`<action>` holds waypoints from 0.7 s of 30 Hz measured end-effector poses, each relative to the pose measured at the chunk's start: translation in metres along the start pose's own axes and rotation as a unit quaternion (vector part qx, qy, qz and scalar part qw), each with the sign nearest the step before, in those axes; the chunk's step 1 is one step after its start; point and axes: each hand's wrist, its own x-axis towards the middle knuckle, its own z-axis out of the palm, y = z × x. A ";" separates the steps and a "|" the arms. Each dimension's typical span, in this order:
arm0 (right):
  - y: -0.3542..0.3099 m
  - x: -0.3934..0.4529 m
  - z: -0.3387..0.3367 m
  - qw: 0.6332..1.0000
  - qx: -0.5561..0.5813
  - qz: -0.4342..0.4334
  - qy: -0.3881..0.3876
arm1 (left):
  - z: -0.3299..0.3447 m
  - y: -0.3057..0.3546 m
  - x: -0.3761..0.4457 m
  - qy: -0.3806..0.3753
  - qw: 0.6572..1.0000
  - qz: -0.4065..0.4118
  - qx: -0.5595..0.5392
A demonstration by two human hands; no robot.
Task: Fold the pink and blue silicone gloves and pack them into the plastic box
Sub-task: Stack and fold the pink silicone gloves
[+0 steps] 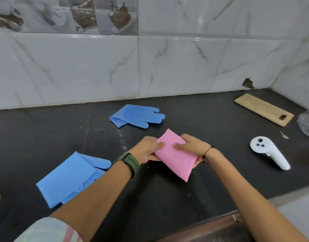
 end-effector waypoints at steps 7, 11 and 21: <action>0.049 -0.026 -0.009 0.992 0.067 0.092 0.062 | 0.061 0.010 0.016 -0.040 0.992 -0.012 0.122; 0.062 -0.029 0.017 0.986 0.060 0.134 0.081 | 0.071 -0.002 0.028 -0.005 0.949 0.051 0.312; 0.065 -0.030 0.051 0.960 -0.083 0.122 0.238 | 0.080 -0.043 0.036 0.219 0.699 0.317 0.603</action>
